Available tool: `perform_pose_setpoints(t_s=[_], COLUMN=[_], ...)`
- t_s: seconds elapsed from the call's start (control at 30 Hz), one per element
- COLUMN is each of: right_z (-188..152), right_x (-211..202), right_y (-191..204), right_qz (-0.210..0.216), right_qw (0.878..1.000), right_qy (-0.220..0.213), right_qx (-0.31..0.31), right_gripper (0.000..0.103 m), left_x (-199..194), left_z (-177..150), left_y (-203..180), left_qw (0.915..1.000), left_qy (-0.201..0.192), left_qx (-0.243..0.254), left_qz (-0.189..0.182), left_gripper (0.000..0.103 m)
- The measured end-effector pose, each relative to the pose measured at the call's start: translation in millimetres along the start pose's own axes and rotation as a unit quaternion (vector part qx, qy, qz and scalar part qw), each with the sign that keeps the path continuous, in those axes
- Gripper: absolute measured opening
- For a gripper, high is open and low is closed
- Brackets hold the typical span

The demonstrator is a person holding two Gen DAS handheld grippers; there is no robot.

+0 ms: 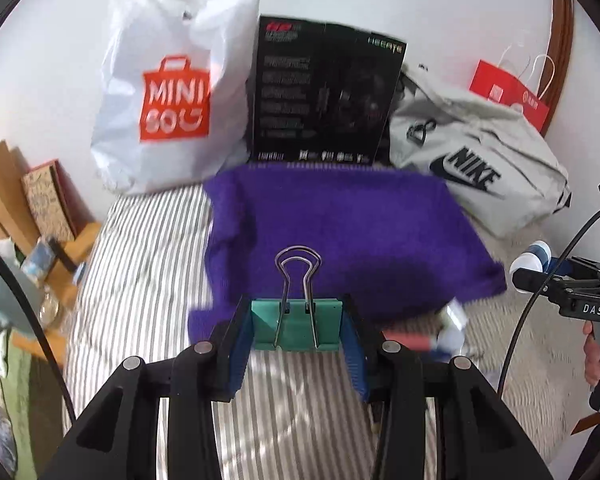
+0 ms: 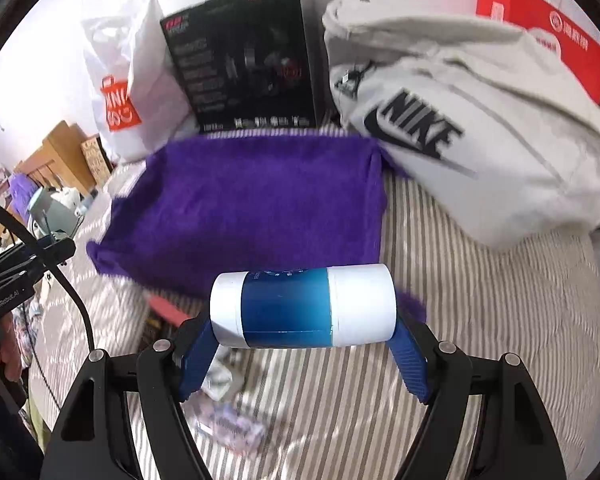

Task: Organize rigid objects
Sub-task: 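Carry the clip with the left tool while the right tool carries the cylinder onto the towel, releasing both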

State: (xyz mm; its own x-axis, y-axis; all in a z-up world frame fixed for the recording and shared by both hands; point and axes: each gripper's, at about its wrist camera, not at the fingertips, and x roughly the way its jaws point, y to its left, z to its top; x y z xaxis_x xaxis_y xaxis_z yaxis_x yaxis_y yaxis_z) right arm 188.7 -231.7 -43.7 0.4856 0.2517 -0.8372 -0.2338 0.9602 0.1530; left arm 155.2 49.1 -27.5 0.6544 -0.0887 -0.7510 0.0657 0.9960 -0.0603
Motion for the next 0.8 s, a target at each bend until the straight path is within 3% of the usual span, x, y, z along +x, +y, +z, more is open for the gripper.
perform_pose_setpoints(t_s=[0.23, 0.8], right_z=[43, 109], right_x=[19, 152], right_y=[2, 8], right_qz=[0.016, -0.005], right_qw=[1.000, 0.998], right_qy=[-0.014, 0.057], right_qx=[-0.013, -0.034], right_gripper=[0.076, 0.076], left_x=[34, 164], left_z=[47, 90], left_y=[-4, -8], left_qw=[0.9999, 0.9973], left_qy=[-0.007, 0.060], left_qx=[-0.003, -0.024], left_qz=[-0.011, -0.035], left_gripper=[0.039, 0.039])
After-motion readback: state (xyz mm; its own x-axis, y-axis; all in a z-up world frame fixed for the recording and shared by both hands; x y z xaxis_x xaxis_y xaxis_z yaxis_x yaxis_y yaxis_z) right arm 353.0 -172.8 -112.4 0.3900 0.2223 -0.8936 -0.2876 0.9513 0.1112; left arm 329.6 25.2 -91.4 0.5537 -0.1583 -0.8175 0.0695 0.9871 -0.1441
